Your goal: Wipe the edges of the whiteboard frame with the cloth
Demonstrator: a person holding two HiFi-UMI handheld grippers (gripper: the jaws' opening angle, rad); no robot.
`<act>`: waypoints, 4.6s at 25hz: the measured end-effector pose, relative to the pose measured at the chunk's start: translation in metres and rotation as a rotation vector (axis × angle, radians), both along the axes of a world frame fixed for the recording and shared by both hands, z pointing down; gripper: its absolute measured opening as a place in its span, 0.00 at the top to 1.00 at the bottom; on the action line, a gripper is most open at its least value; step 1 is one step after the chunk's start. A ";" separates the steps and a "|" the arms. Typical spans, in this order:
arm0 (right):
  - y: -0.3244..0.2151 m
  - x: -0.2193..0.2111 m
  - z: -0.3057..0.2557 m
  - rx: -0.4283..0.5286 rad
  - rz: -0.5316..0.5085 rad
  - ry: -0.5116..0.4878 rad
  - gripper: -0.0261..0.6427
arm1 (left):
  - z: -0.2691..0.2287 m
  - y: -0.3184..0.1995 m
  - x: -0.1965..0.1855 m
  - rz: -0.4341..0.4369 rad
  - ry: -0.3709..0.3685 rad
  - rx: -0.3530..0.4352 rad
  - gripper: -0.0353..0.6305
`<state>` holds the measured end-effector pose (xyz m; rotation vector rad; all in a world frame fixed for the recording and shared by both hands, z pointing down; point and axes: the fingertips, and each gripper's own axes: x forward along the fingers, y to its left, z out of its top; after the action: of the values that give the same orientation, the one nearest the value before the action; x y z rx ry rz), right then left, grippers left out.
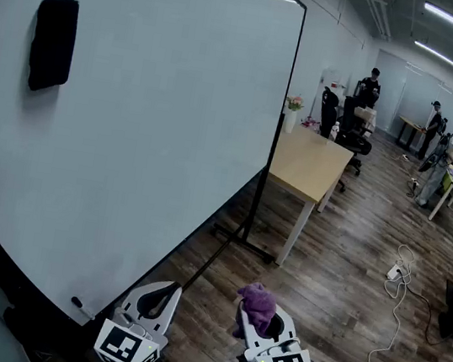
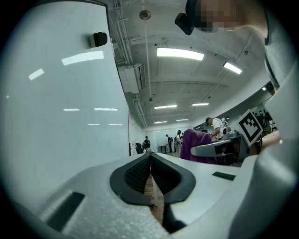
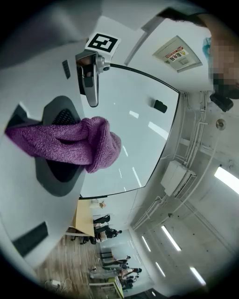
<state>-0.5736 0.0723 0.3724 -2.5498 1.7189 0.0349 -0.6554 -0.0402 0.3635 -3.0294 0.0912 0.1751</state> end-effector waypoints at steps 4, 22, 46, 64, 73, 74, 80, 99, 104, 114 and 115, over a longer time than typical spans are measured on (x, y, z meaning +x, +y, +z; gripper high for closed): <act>0.008 0.009 -0.001 0.002 -0.006 -0.002 0.79 | -0.002 0.008 0.009 -0.004 0.000 0.001 0.92; 0.066 0.076 -0.001 0.000 -0.029 -0.027 0.79 | -0.007 0.067 0.080 -0.003 -0.006 -0.004 0.92; 0.148 0.225 0.005 0.038 0.026 -0.025 0.79 | 0.000 0.145 0.238 0.047 -0.020 0.025 0.92; 0.011 0.335 -0.010 0.042 0.031 -0.021 0.79 | -0.012 0.008 0.342 0.041 -0.008 0.036 0.92; -0.055 0.369 -0.006 0.050 0.024 -0.028 0.79 | -0.004 -0.054 0.373 0.036 -0.010 0.024 0.92; -0.059 0.369 -0.007 0.053 0.023 -0.027 0.79 | -0.003 -0.058 0.373 0.036 -0.010 0.026 0.92; -0.079 0.376 -0.005 0.046 0.015 -0.023 0.79 | -0.004 -0.080 0.387 0.031 -0.003 0.019 0.92; -0.083 0.503 -0.015 0.032 -0.111 -0.002 0.79 | -0.014 -0.071 0.499 -0.092 0.028 0.006 0.92; -0.085 0.531 -0.020 0.033 -0.165 0.002 0.79 | -0.018 -0.070 0.519 -0.149 0.035 0.004 0.92; -0.084 0.574 -0.022 0.024 -0.277 0.013 0.79 | -0.022 -0.061 0.551 -0.268 0.043 0.006 0.92; -0.083 0.578 -0.022 0.023 -0.287 0.014 0.79 | -0.022 -0.059 0.555 -0.279 0.042 0.006 0.92</act>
<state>0.0048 -0.0105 0.3503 -2.2661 2.0579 0.0571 -0.1007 -0.0996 0.3417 -2.9644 0.5109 0.2141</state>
